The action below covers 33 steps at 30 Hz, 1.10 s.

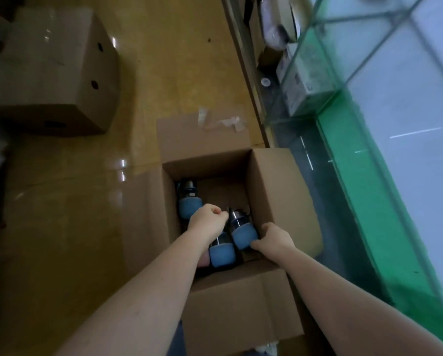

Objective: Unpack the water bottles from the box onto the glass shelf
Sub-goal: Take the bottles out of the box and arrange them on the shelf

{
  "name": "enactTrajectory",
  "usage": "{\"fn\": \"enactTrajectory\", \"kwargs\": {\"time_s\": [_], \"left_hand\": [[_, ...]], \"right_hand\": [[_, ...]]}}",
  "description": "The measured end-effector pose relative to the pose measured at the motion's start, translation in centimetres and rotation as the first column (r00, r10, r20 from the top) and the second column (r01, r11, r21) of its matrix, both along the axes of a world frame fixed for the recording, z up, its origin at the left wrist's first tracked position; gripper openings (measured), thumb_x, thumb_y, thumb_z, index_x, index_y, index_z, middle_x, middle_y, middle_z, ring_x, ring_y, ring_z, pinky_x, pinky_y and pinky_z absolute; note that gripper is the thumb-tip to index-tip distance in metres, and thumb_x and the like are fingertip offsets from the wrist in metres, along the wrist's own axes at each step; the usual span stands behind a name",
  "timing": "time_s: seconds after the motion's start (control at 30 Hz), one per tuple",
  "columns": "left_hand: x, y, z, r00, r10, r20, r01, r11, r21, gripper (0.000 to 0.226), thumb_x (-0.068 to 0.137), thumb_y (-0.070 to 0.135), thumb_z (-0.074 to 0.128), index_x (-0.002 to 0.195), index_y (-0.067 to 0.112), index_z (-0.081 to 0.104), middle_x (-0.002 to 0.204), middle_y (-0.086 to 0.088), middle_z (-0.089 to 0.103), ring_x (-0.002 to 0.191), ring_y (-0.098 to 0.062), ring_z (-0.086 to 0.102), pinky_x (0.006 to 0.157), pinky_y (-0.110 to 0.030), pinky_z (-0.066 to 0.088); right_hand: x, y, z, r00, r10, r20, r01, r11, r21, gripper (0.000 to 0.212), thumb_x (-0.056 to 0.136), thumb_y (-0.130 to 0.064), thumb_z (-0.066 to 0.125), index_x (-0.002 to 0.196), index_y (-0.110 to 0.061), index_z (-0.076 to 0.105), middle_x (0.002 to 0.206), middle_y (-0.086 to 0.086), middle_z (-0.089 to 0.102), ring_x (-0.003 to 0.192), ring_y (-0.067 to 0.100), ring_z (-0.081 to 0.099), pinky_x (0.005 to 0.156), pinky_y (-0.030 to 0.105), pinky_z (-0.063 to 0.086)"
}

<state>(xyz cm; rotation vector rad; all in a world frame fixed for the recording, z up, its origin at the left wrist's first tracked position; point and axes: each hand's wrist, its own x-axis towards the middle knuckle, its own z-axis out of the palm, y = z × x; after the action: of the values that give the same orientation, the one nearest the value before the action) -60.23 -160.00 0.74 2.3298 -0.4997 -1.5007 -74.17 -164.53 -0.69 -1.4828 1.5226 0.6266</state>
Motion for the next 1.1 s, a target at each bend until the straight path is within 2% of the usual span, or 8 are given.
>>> {"fn": "enactTrajectory", "kwargs": {"time_s": [0.27,0.37,0.5,0.63,0.73,0.83,1.0,1.1], "left_hand": [[-2.9,-3.7,-23.1,0.995,-0.101,-0.005,0.101,0.993,0.057,0.047,0.094,0.035,0.049,0.136,0.017,0.042,0.135,-0.012,0.044,0.115,-0.027,0.052,0.091,-0.028,0.042],[-3.9,-4.2,-29.1,0.998,-0.062,-0.022,0.064,0.993,0.102,0.055,0.093,0.035,0.051,0.139,0.01,0.035,0.139,-0.016,0.044,0.123,-0.033,0.047,0.099,-0.032,0.041],[-5.0,-5.6,-33.9,0.998,0.001,-0.061,0.009,0.987,0.161,0.065,0.093,0.032,0.053,0.144,0.004,0.024,0.143,-0.018,0.038,0.127,-0.033,0.043,0.1,-0.034,0.039],[-5.3,-7.3,-36.8,0.999,-0.002,-0.04,0.011,0.979,0.204,0.08,0.086,0.047,0.06,0.144,0.005,0.025,0.141,-0.017,0.04,0.123,-0.033,0.048,0.1,-0.038,0.043],[-5.4,-7.9,-37.6,1.0,-0.012,-0.017,0.016,0.971,0.239,0.086,0.083,0.05,0.062,0.146,0.006,0.023,0.143,-0.017,0.036,0.125,-0.033,0.046,0.1,-0.037,0.044],[-5.2,-7.8,-37.7,0.997,0.065,-0.028,-0.058,0.974,0.217,0.086,0.08,0.048,0.067,0.145,0.009,0.026,0.14,-0.015,0.04,0.121,-0.031,0.049,0.1,-0.039,0.045],[-4.1,-8.7,-34.7,0.991,0.129,0.042,-0.132,0.986,0.101,0.078,0.08,0.044,0.068,0.141,0.012,0.031,0.137,-0.015,0.042,0.117,-0.034,0.051,0.097,-0.043,0.047],[-3.0,-9.6,-30.4,0.983,0.15,0.111,-0.151,0.989,0.004,0.073,0.082,0.043,0.067,0.139,0.013,0.033,0.137,-0.012,0.04,0.118,-0.032,0.05,0.092,-0.037,0.047]], "right_hand": [[0.3,0.4,-21.7,0.999,-0.006,-0.032,0.005,0.999,-0.035,0.07,0.09,-0.015,0.057,0.147,-0.009,0.017,0.145,0.015,0.03,0.131,0.03,0.038,0.106,0.033,0.034],[0.1,0.5,-26.8,0.996,0.058,-0.07,-0.065,0.993,-0.101,0.075,0.091,-0.011,0.054,0.15,-0.01,0.007,0.151,0.012,0.016,0.138,0.029,0.024,0.11,0.034,0.029],[0.0,-0.2,-31.2,0.991,0.062,-0.122,-0.073,0.993,-0.091,0.075,0.092,-0.014,0.053,0.149,-0.01,0.004,0.151,0.013,0.018,0.139,0.029,0.023,0.108,0.039,0.031],[0.3,-0.6,-34.1,0.988,0.029,-0.149,-0.04,0.996,-0.076,0.083,0.09,-0.028,0.062,0.147,-0.012,0.005,0.148,0.011,0.023,0.135,0.026,0.028,0.102,0.043,0.04],[0.5,-0.6,-34.3,0.991,0.005,-0.137,-0.011,0.999,-0.044,0.099,0.076,-0.035,0.075,0.145,-0.014,0.008,0.144,0.009,0.025,0.132,0.026,0.028,0.099,0.047,0.043],[0.8,-0.5,-34.1,0.991,-0.022,-0.129,0.011,0.997,-0.083,0.09,0.079,-0.033,0.073,0.143,-0.014,0.012,0.144,0.008,0.026,0.132,0.026,0.029,0.097,0.05,0.044],[1.4,-1.6,-31.3,0.998,-0.061,0.024,0.064,0.991,-0.118,0.099,0.074,-0.032,0.076,0.145,-0.014,0.01,0.147,0.009,0.023,0.136,0.027,0.025,0.103,0.046,0.038],[2.4,-2.5,-27.7,0.99,-0.076,0.118,0.096,0.98,-0.176,0.1,0.072,-0.031,0.078,0.145,-0.014,0.011,0.148,0.009,0.024,0.137,0.028,0.025,0.106,0.045,0.037]]}}
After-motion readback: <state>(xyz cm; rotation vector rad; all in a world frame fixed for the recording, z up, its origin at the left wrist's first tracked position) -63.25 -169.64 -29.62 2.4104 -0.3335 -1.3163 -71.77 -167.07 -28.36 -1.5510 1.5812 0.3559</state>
